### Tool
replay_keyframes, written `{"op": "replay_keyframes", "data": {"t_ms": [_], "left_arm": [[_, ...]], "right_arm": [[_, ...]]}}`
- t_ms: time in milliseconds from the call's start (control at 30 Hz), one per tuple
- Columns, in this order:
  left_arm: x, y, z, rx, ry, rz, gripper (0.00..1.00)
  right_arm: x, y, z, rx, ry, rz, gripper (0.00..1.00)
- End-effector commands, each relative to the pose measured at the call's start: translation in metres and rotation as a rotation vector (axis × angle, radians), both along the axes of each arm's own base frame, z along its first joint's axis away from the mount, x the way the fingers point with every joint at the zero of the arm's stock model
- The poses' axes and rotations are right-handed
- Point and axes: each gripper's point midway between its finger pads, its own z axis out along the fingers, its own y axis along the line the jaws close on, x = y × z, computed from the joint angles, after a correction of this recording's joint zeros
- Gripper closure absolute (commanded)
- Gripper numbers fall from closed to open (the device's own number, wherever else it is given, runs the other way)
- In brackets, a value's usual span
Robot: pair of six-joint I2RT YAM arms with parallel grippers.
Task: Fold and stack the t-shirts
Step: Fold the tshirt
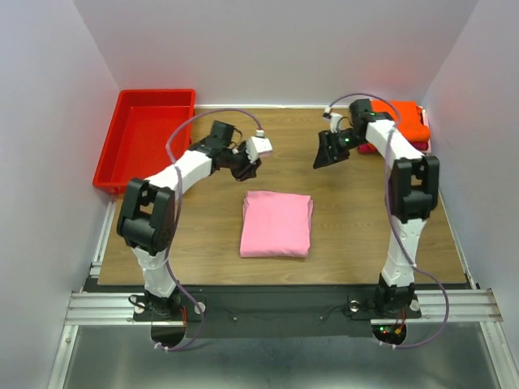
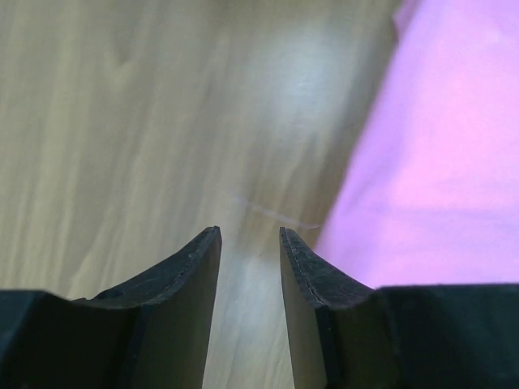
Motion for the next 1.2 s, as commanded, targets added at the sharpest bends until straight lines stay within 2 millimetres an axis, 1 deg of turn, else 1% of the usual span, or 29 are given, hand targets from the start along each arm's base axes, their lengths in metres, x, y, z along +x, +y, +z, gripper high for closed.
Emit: {"op": "replay_keyframes", "data": {"t_ms": [0,33,67,100,133,167,200,267,367,433,467,500,533,567,633,667,700,767,800,867,900,933,967,1000,1033,1067,1100,1133,1167], "left_arm": [[-0.01,0.012,0.086,-0.183,0.017,0.087,0.53],[-0.021,0.009,0.091,-0.212,0.042,0.063,0.53],[-0.032,0.009,0.104,-0.244,0.045,0.053,0.54],[-0.046,0.007,0.1,-0.273,0.115,0.065,0.54],[-0.061,0.003,0.107,-0.319,0.157,0.036,0.55],[-0.068,0.0,0.108,-0.349,0.19,0.032,0.56],[-0.082,-0.002,0.096,-0.376,0.308,0.069,0.57],[-0.098,-0.006,0.09,-0.424,0.411,0.066,0.59],[-0.103,-0.011,0.072,-0.472,0.507,0.097,0.59],[-0.099,-0.014,0.057,-0.479,0.583,0.138,0.6],[-0.097,-0.015,0.051,-0.471,0.605,0.153,0.6],[-0.087,-0.018,0.05,-0.478,0.59,0.162,0.6],[-0.081,-0.019,0.044,-0.472,0.601,0.179,0.6],[-0.076,-0.021,0.025,-0.452,0.649,0.207,0.6],[-0.066,-0.023,0.011,-0.435,0.681,0.226,0.64],[-0.065,-0.024,-0.01,-0.416,0.752,0.261,0.64],[-0.058,-0.024,-0.017,-0.408,0.76,0.278,0.66],[-0.049,-0.02,-0.042,-0.38,0.791,0.323,0.67],[-0.037,-0.014,-0.043,-0.389,0.776,0.342,0.69],[-0.019,-0.004,-0.058,-0.382,0.773,0.396,0.69],[-0.004,-0.002,-0.053,-0.395,0.744,0.406,0.69],[0.01,0.007,-0.052,-0.406,0.731,0.434,0.7],[0.019,0.01,-0.058,-0.406,0.74,0.457,0.71],[0.036,0.009,-0.043,-0.429,0.721,0.455,0.72],[0.044,0.013,-0.037,-0.452,0.739,0.45,0.73],[0.05,0.013,-0.024,-0.47,0.726,0.439,0.73],[0.059,0.014,-0.008,-0.493,0.71,0.435,0.73],[0.059,0.014,0.001,-0.509,0.703,0.423,0.72],[0.055,0.013,0.021,-0.536,0.695,0.394,0.71]], "right_arm": [[-0.037,0.007,0.077,0.116,-0.13,0.072,0.34],[-0.053,0.015,0.082,0.187,-0.1,0.099,0.35],[-0.073,0.018,0.072,0.225,-0.031,0.106,0.37],[-0.088,0.022,0.071,0.261,0.01,0.116,0.42],[-0.108,0.031,0.068,0.31,0.066,0.139,0.46],[-0.118,0.036,0.065,0.326,0.092,0.153,0.48],[-0.124,0.041,0.063,0.338,0.107,0.168,0.53],[-0.134,0.053,0.062,0.379,0.141,0.192,0.55],[-0.14,0.075,0.052,0.401,0.209,0.18,0.57],[-0.126,0.081,0.032,0.373,0.209,0.145,0.58],[-0.12,0.081,0.031,0.362,0.18,0.142,0.59],[-0.114,0.082,0.015,0.341,0.215,0.12,0.6],[-0.109,0.082,0.009,0.328,0.219,0.112,0.6],[-0.098,0.08,0.001,0.287,0.201,0.089,0.61],[-0.086,0.074,-0.02,0.235,0.215,0.051,0.62],[-0.074,0.072,-0.02,0.222,0.19,0.036,0.62],[-0.068,0.069,-0.032,0.203,0.21,0.015,0.62],[-0.053,0.063,-0.042,0.167,0.195,-0.016,0.62],[-0.04,0.06,-0.042,0.162,0.171,-0.029,0.62],[-0.029,0.053,-0.06,0.119,0.176,-0.057,0.62],[-0.017,0.052,-0.057,0.116,0.147,-0.064,0.62],[-0.013,0.05,-0.066,0.104,0.153,-0.072,0.62],[-0.004,0.046,-0.066,0.089,0.131,-0.082,0.62],[0.005,0.041,-0.066,0.087,0.12,-0.099,0.62],[0.018,0.041,-0.057,0.098,0.086,-0.105,0.63],[0.027,0.035,-0.05,0.104,0.063,-0.118,0.63],[0.039,0.036,-0.034,0.115,0.013,-0.115,0.62],[0.044,0.035,-0.024,0.123,-0.012,-0.116,0.62],[0.047,0.035,-0.003,0.15,-0.05,-0.106,0.61]]}}
